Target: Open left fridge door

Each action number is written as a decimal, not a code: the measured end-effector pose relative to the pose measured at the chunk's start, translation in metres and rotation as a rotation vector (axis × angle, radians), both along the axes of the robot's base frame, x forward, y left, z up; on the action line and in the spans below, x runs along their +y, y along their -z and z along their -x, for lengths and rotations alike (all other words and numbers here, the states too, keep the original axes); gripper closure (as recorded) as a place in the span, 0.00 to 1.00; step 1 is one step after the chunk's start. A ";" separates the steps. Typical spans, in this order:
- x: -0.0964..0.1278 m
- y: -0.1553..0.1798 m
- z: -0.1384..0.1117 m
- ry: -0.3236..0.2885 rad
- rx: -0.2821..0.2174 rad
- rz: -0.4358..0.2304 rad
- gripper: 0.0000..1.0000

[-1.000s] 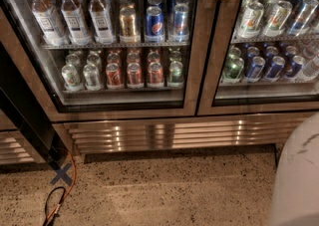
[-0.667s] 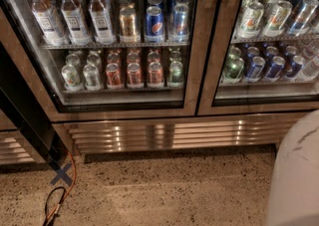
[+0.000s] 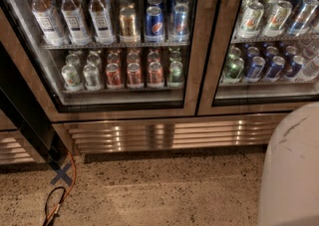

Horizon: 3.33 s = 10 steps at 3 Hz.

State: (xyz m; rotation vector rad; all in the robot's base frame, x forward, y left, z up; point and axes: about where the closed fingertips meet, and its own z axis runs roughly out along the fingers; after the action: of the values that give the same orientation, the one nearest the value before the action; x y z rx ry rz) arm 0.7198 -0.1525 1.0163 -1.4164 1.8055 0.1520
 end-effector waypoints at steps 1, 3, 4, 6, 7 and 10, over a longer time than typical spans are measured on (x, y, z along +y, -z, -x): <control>-0.002 -0.002 -0.003 0.000 0.000 0.000 1.00; -0.007 -0.005 -0.001 0.004 0.002 -0.004 1.00; -0.015 -0.012 -0.001 0.032 -0.007 -0.019 1.00; -0.016 -0.015 -0.001 0.040 -0.005 -0.024 1.00; -0.016 -0.015 -0.001 0.044 -0.004 -0.027 1.00; -0.018 -0.018 -0.001 0.057 -0.006 -0.037 0.84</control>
Offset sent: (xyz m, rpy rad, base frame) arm -0.0621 -0.0018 0.0068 0.0198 0.0450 0.0188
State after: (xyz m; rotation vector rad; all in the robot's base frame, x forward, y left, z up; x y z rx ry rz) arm 0.7210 -0.1706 1.0342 -1.3373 1.8269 0.1503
